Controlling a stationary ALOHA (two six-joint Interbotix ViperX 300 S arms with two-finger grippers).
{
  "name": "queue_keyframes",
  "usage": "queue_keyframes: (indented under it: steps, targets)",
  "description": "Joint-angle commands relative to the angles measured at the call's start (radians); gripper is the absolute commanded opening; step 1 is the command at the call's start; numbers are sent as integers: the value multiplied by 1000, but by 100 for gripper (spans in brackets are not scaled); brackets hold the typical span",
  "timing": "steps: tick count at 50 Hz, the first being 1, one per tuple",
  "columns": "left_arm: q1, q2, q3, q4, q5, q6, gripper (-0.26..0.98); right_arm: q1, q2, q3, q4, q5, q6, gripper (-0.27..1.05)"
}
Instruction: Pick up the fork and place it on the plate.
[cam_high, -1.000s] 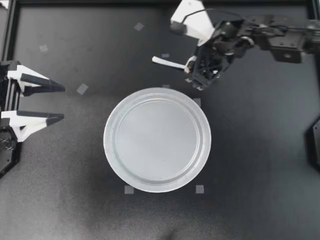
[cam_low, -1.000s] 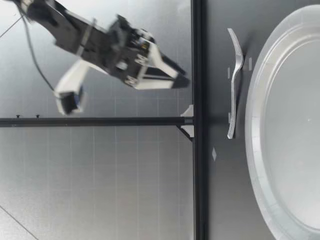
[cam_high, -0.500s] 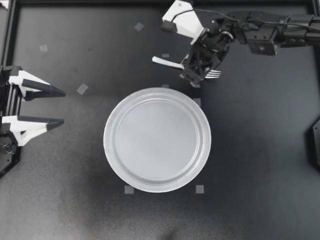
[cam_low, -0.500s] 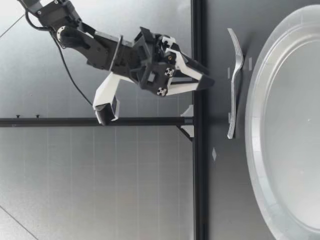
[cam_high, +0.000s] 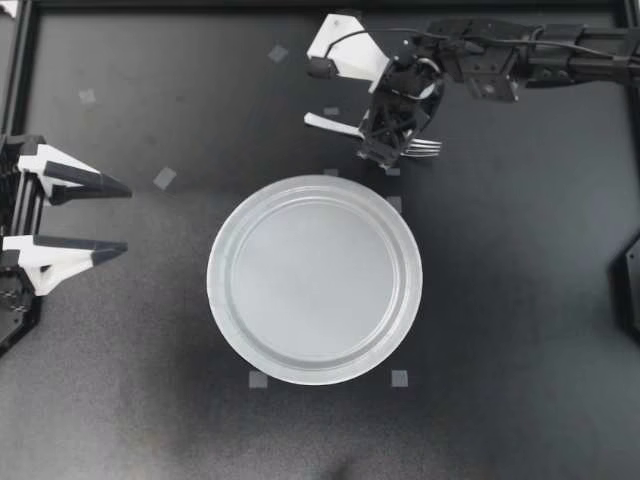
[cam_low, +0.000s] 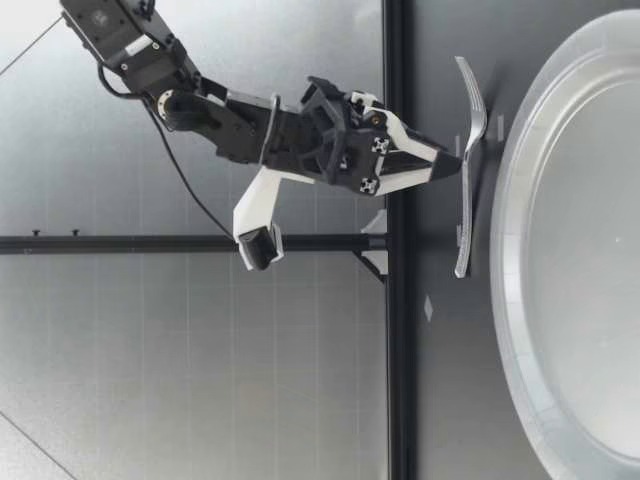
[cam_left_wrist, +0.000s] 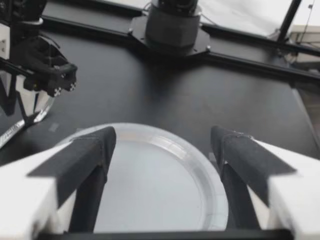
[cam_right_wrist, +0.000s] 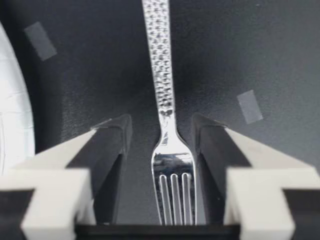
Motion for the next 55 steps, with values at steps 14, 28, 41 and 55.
queue_keyframes:
  steps: [14,28,41,55]
  targets:
    - [-5,3,6,-2,-11,-2,65,-11,-3,-28,0,5,0,48]
    - [-5,3,18,-2,-11,-2,65,-11,5,-28,2,5,3,44]
    - [-5,3,29,-2,-11,-3,65,-11,14,-28,8,6,5,38]
    - [-5,2,37,-2,-11,-3,65,-12,17,-28,9,17,9,25]
